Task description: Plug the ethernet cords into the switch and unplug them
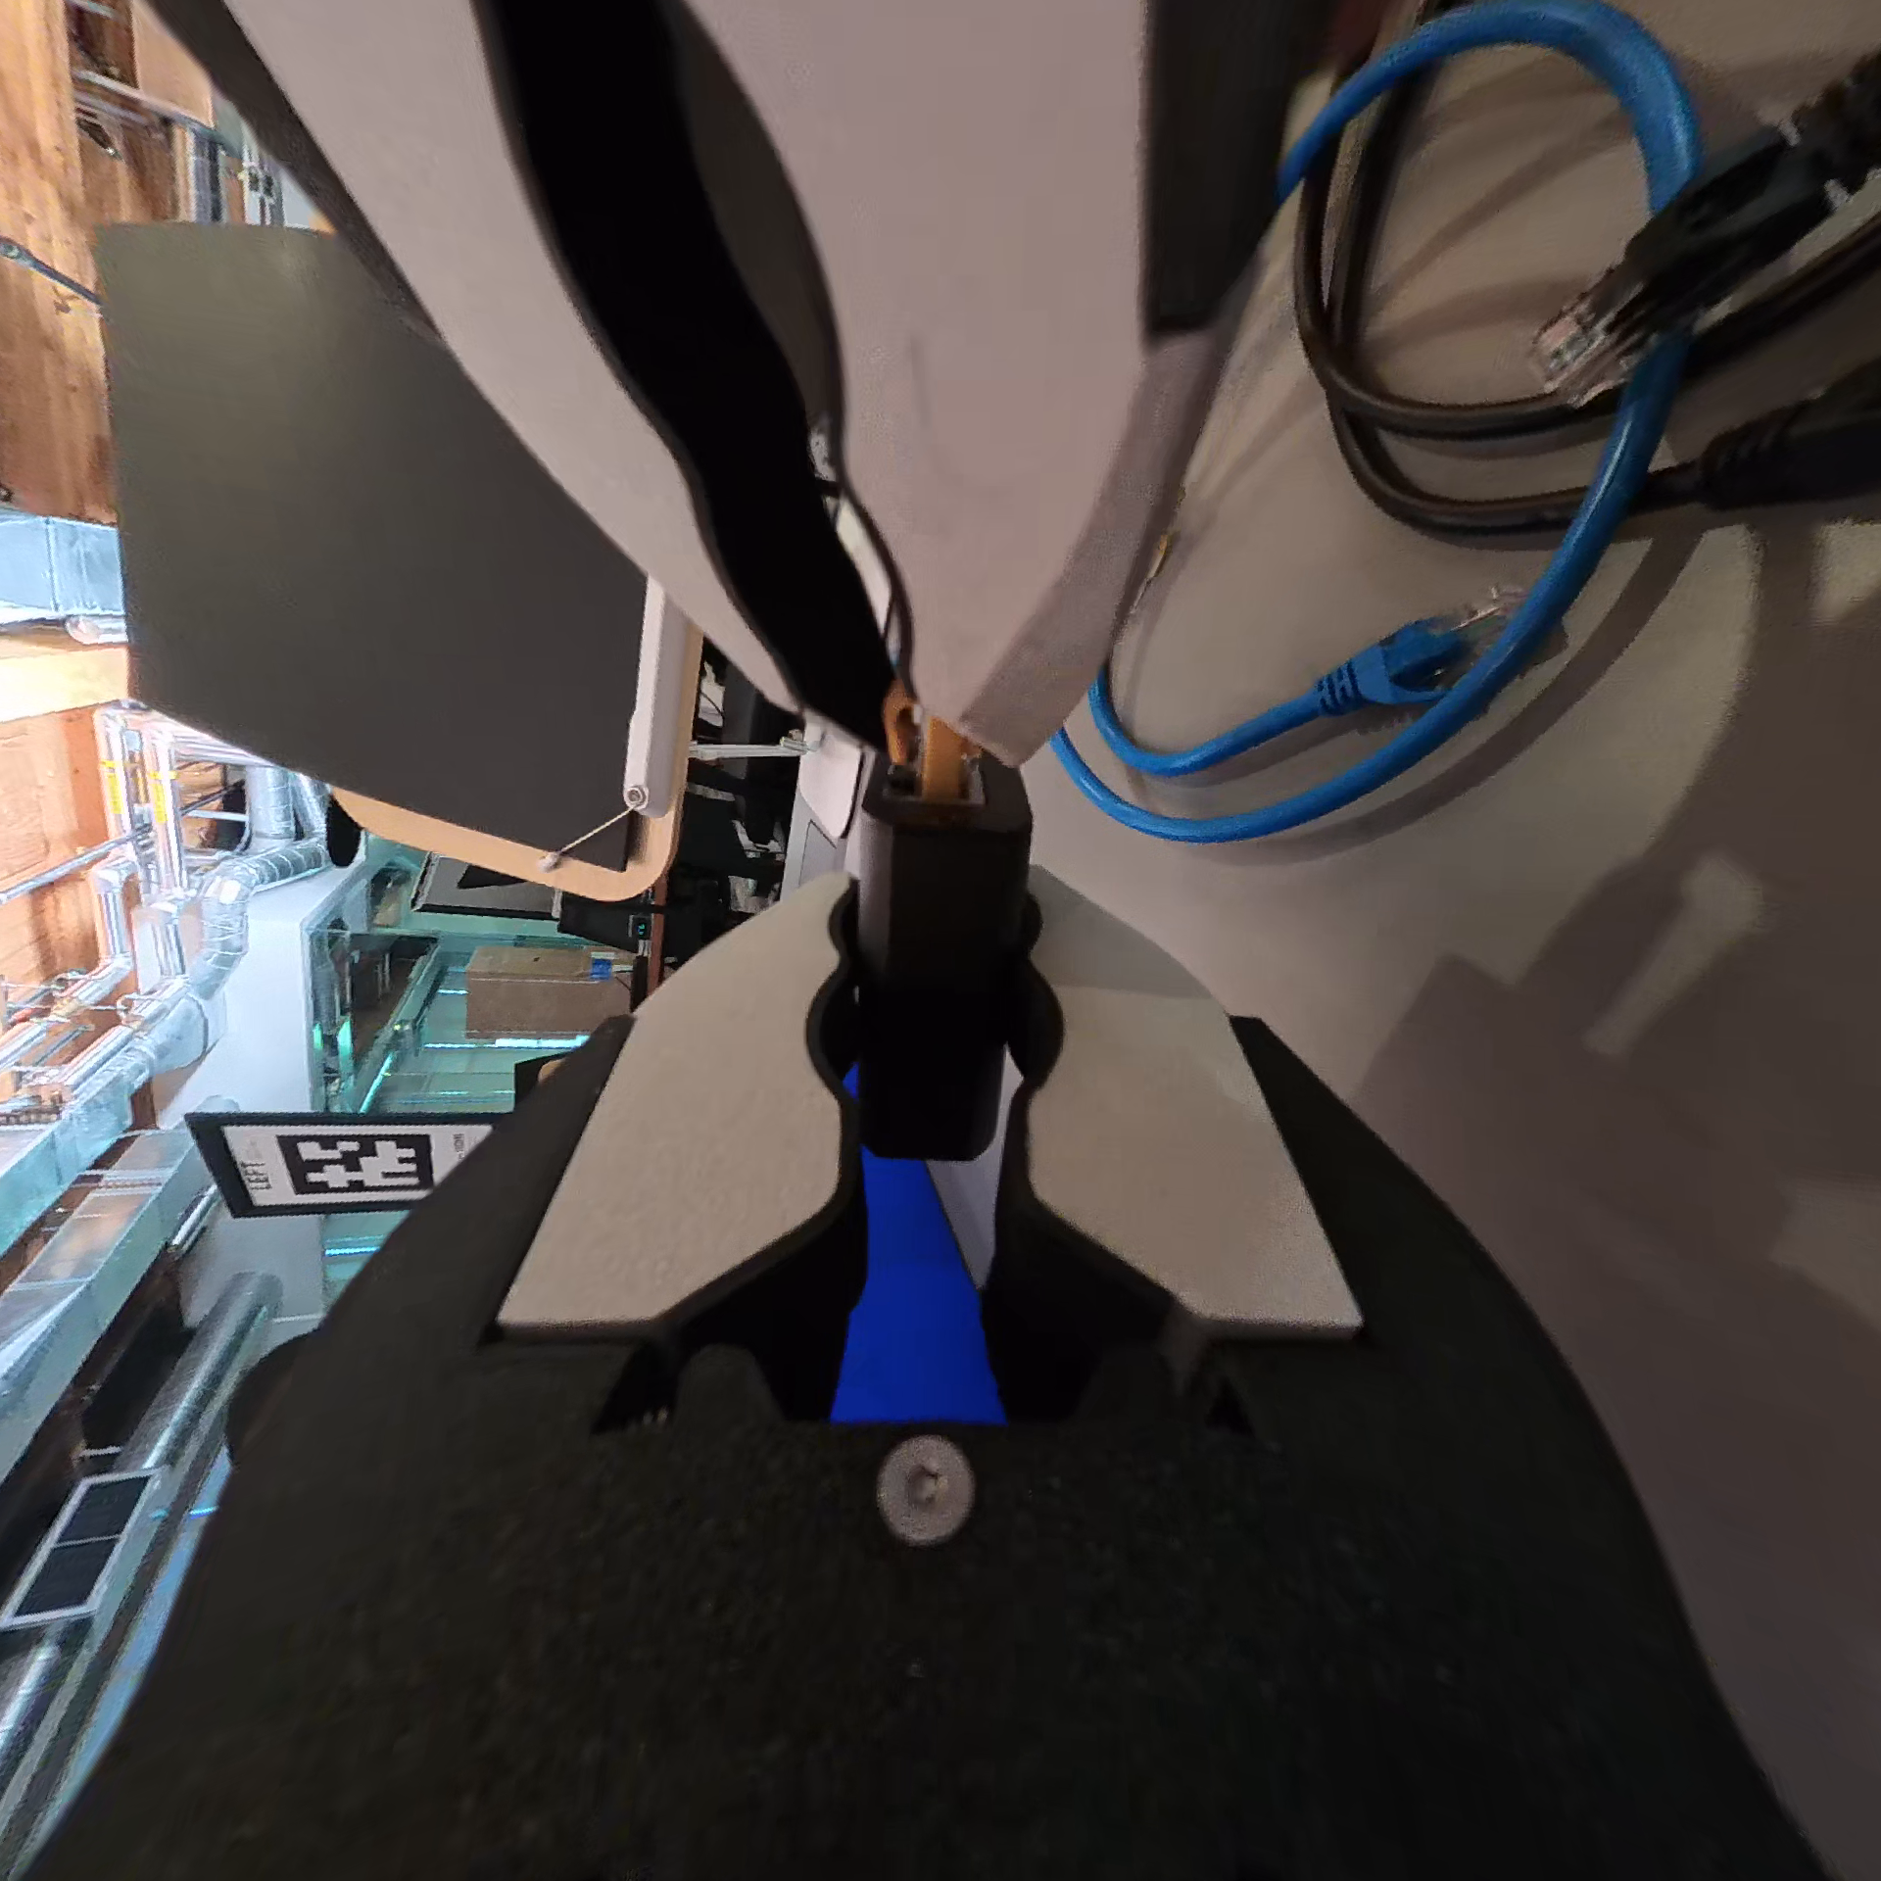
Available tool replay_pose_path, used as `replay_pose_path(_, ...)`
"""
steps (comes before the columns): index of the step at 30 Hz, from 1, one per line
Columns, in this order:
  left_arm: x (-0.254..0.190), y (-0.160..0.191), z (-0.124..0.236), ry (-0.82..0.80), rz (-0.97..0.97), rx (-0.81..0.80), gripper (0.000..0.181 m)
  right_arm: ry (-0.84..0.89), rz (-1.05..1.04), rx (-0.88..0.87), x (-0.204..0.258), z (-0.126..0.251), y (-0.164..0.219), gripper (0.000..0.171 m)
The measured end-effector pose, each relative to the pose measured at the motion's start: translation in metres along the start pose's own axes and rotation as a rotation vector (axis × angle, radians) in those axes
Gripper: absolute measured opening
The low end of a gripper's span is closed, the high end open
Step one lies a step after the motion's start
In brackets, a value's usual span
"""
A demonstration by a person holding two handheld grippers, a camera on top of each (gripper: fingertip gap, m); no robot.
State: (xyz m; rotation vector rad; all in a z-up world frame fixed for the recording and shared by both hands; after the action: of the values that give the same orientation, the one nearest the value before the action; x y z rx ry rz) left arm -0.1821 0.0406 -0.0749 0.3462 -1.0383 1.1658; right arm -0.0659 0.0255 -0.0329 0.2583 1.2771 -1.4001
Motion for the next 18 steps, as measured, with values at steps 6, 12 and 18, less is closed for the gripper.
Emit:
replay_pose_path(6, -0.001, 0.001, 0.002, -0.141, -0.128, 0.038, 0.025, -0.097, -0.458, -0.014, -0.017, 0.014, 0.007, 0.01)
replay_pose_path(12, 0.002, 0.01, 0.005, -0.165, -0.115, 0.044, 0.025, -0.074, -0.545, 0.052, -0.013, 0.019, 0.014, 0.021)
replay_pose_path(18, -0.002, 0.004, 0.008, -0.192, -0.161, 0.035, 0.025, -0.129, -0.674, -0.005, -0.008, 0.011, 0.015, 0.016)
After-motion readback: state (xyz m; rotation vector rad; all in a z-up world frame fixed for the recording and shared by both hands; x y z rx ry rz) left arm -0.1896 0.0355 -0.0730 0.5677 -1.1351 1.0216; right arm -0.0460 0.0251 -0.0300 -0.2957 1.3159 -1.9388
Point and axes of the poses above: each gripper's, where its closed fingertips meet, z back along the fingers, y out of its underside, x = y × z across the jaws, the point moved 10 cm from there along z, back along the fingers, and after that the axes turned 15 degrees about y, right-handed, at the moved point
